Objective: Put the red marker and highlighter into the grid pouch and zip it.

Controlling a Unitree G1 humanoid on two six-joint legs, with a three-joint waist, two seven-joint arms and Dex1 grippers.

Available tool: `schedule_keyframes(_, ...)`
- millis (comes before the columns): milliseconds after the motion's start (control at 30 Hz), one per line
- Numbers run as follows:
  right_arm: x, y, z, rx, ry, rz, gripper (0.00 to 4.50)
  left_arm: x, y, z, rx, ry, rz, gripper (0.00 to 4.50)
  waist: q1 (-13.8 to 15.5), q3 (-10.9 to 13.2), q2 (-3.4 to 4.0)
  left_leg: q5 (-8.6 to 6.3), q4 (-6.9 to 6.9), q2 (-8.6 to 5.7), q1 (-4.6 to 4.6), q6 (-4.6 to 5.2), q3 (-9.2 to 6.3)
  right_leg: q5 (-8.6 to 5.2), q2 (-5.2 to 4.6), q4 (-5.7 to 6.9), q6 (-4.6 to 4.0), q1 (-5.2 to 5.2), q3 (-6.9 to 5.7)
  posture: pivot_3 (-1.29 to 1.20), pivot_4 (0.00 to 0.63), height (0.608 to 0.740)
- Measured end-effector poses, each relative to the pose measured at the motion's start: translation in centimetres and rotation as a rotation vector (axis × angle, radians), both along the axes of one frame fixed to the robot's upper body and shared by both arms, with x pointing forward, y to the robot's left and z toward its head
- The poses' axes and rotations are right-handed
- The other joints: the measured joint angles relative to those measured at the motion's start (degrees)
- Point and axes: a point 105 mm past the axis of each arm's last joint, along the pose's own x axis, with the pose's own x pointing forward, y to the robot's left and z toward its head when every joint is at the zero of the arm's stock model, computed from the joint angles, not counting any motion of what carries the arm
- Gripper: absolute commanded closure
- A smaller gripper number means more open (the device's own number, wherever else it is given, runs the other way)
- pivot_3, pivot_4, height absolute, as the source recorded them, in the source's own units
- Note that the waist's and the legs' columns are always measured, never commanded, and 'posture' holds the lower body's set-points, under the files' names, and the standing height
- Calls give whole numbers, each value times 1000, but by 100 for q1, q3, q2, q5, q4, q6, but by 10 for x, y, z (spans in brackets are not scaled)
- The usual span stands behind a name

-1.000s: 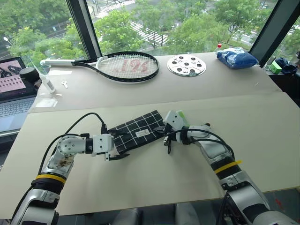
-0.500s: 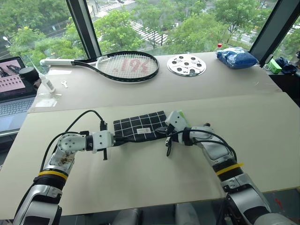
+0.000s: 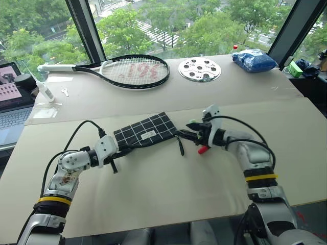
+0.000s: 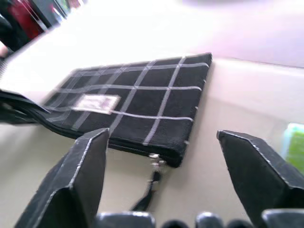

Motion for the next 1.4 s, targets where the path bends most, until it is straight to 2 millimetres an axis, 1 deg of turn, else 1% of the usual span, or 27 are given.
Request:
schedule_keyframes(100,-4,-15,38,58,-85,-5,608,0,2,2,-41,0,58,4500,4,0,0,-2,-1,-1,1,2,1,0,1,0,0,1,-1,0,150,740)
schedule_keyframes(167,-6,-23,46,25,-121,-24,608,2,-2,6,-125,11,102,4500,7,0,-1,-3,0,-2,1,3,1,0,1,0,0,2,-3,0,150,740)
schedule_keyframes(200,-6,-25,42,-19,-132,-36,608,3,-4,9,-163,17,119,4500,7,1,-1,-2,1,-3,0,3,2,0,2,0,0,2,-4,0,150,740)
schedule_keyframes(267,-4,-22,22,-111,-116,-61,608,5,-8,19,-228,14,142,4500,6,1,-2,-2,2,-2,0,2,5,0,1,2,0,3,-3,0,150,740)
schedule_keyframes(367,5,-11,-6,-170,-73,-110,608,6,-11,26,-256,18,150,4500,-42,1,-2,-3,2,22,2,1,29,5,1,1,-6,0,2,0,150,740)
schedule_keyframes(400,7,-7,-9,-171,-71,-119,608,6,-11,27,-257,19,150,4500,-45,1,-2,-3,2,26,2,1,30,7,4,0,-8,-1,2,0,150,740)
schedule_keyframes(500,16,7,-12,-188,-101,-151,608,6,-11,26,-266,34,155,4500,-38,1,-2,-3,3,28,3,0,32,9,9,-1,-10,-1,0,0,150,740)
schedule_keyframes(600,28,11,-11,-218,-132,-202,608,6,-14,27,-274,37,153,4500,-34,1,-2,-3,4,28,3,0,32,12,11,-2,-10,-2,-1,0,150,740)
schedule_keyframes(867,39,18,-17,-236,-131,-208,608,6,-18,27,-295,38,154,4500,-35,1,-1,-6,2,35,3,-4,31,13,19,-4,-13,-3,-3,0,150,740)
schedule_keyframes(967,41,24,-19,-234,-134,-200,608,6,-20,28,-309,37,157,4500,-45,1,-1,-7,2,39,4,-7,32,14,23,-3,-14,-3,-3,0,150,740)
schedule_keyframes(1033,42,28,-21,-234,-132,-197,1111,6,-20,28,-313,34,160,4500,-47,1,-1,-8,2,40,4,-8,32,15,24,-3,-15,-4,-3,0,150,740)
schedule_keyframes(1067,43,29,-23,-236,-131,-198,1228,6,-20,28,-314,33,161,4500,-48,1,-1,-8,2,39,3,-8,32,15,24,-3,-15,-4,-3,0,150,740)
schedule_keyframes(1100,44,31,-23,-234,-132,-197,1628,6,-21,28,-316,33,161,4500,-48,1,-1,-8,2,39,3,-8,32,15,24,-3,-15,-4,-3,0,150,740)
schedule_keyframes(1233,44,40,-20,-226,-149,-166,2974,5,-23,29,-323,30,156,4500,-51,1,-1,-9,2,40,3,-8,31,15,24,-3,-15,-5,-3,0,150,740)
schedule_keyframes(1267,44,40,-20,-225,-152,-163,3235,5,-23,30,-323,27,155,4500,-51,1,-1,-9,2,40,3,-8,31,15,24,-3,-15,-5,-3,0,150,740)
schedule_keyframes(1333,44,41,-20,-223,-154,-156,3984,5,-23,29,-324,27,157,4500,-50,1,-1,-9,2,40,3,-9,31,15,25,-3,-15,-5,-3,0,150,740)
schedule_keyframes(1400,43,41,-20,-224,-154,-152,4477,5,-23,29,-326,27,161,4500,-50,1,-1,-9,2,40,4,-9,31,15,25,-3,-15,-5,-3,0,150,740)
